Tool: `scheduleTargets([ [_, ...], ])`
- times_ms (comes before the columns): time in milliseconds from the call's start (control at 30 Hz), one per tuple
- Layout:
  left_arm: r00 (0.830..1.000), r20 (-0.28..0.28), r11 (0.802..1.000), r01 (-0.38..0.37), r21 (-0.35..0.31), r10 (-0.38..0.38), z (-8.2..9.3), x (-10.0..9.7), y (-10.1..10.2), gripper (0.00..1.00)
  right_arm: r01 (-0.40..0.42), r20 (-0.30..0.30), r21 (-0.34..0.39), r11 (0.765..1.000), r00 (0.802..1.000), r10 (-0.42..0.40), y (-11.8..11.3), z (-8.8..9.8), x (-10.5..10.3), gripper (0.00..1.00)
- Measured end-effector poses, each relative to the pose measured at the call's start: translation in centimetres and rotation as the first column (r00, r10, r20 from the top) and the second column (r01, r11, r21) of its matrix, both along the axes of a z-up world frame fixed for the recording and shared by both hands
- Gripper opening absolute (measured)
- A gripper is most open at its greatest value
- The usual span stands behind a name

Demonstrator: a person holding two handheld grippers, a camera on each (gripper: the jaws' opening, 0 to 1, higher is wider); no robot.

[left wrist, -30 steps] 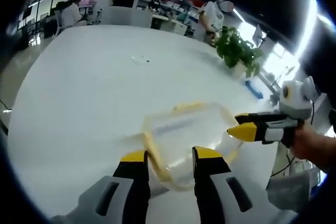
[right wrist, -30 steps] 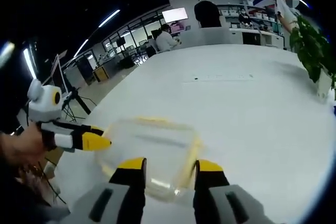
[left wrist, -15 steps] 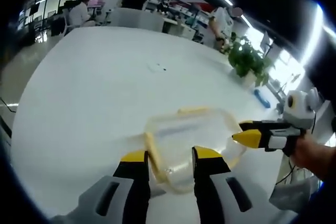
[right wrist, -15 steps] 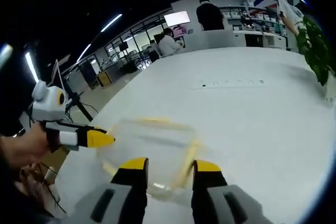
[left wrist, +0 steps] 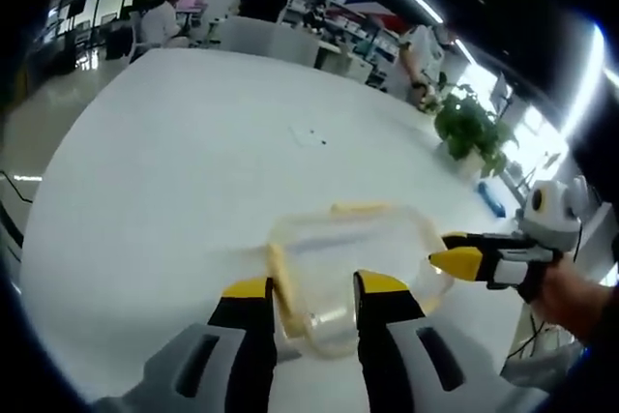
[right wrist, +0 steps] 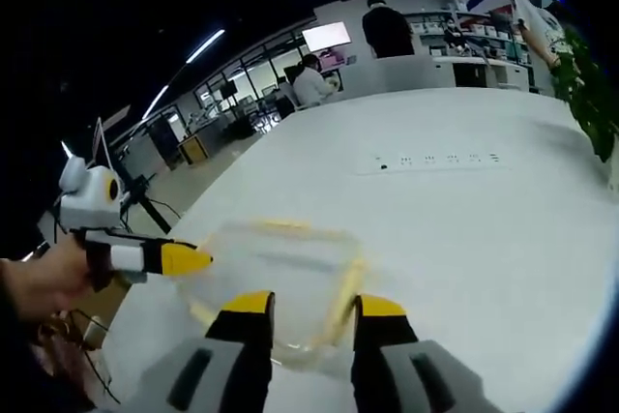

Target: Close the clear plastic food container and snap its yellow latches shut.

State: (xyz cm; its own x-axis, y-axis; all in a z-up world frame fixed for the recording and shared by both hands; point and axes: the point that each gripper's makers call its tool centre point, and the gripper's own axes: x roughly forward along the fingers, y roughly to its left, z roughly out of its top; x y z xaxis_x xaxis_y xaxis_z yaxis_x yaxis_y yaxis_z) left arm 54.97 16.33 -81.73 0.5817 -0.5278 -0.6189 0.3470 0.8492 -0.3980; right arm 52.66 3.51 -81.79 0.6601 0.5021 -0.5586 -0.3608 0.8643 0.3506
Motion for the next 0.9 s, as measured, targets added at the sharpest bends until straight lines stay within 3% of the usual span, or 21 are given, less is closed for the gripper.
scheduleTargets([
  [367,0.999,-0.025,0.999,-0.024,-0.048,0.023,-0.2,0.1,0.4,0.31,-0.023,0.001,0.042,0.999,1.000,0.023,-0.2,0.0,-0.1,0.31],
  [467,0.999,0.034,0.999,-0.040,-0.004,0.040,0.2,0.7,1.3,0.33,-0.022,0.003,0.021,1.000,1.000,0.022,-0.4,-0.3,-0.1,0.40],
  [567,0.994,0.104,0.999,-0.035,-0.022,0.037,0.8,1.2,1.2,0.54,-0.019,0.012,0.026,0.999,1.000,0.019,-0.3,-0.3,-0.2,0.45],
  [600,0.994,0.104,0.999,-0.033,-0.027,0.036,0.8,1.1,1.1,0.67,-0.008,0.048,0.024,1.000,0.999,0.007,-0.5,0.1,0.2,0.48],
  [667,0.993,0.117,0.999,-0.031,-0.029,0.034,0.7,1.1,1.1,0.81,0.002,0.086,0.011,1.000,0.996,-0.003,-0.6,0.4,0.5,0.59],
  [767,0.991,0.123,0.996,-0.038,-0.078,0.048,0.6,1.1,1.1,0.88,0.007,0.098,0.019,1.000,0.995,-0.009,-0.3,0.5,0.6,0.78],
  [900,0.989,0.140,0.994,-0.030,-0.103,0.044,0.6,1.0,0.9,0.99,0.027,0.143,-0.008,1.000,0.989,-0.025,-0.4,1.3,1.0,0.84],
])
